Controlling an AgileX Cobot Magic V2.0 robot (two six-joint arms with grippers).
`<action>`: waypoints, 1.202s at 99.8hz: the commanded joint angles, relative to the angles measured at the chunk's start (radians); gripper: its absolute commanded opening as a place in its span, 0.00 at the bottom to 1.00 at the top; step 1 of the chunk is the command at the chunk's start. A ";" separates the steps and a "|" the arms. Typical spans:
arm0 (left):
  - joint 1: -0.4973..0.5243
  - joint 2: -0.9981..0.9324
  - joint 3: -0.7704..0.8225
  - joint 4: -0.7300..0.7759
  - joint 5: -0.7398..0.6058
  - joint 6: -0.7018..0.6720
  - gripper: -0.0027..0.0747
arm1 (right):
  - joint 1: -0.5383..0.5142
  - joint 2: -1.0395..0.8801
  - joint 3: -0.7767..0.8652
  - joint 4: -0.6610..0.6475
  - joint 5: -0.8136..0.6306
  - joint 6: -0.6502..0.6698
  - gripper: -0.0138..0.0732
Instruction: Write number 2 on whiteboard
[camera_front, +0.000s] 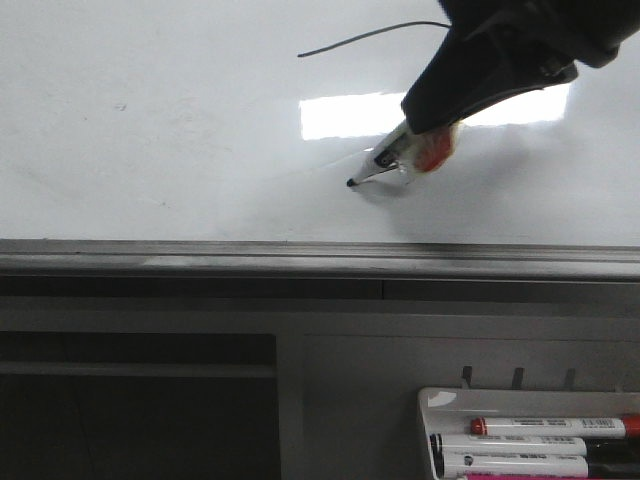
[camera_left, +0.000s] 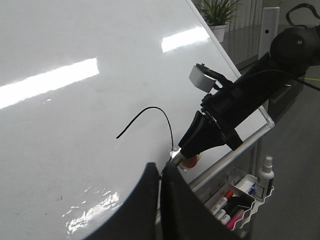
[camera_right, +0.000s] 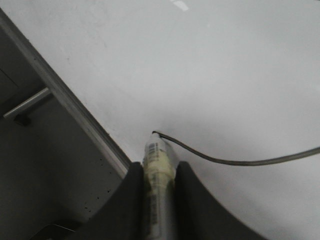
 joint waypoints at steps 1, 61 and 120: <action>0.001 0.010 -0.024 -0.027 -0.066 -0.011 0.01 | 0.001 -0.002 -0.032 0.004 -0.094 0.003 0.09; 0.001 0.010 -0.024 -0.024 -0.068 -0.011 0.01 | -0.551 -0.290 0.069 -0.272 0.138 0.272 0.09; 0.001 0.089 -0.161 -0.065 0.122 0.066 0.47 | -0.265 -0.459 -0.181 0.318 0.367 -0.046 0.09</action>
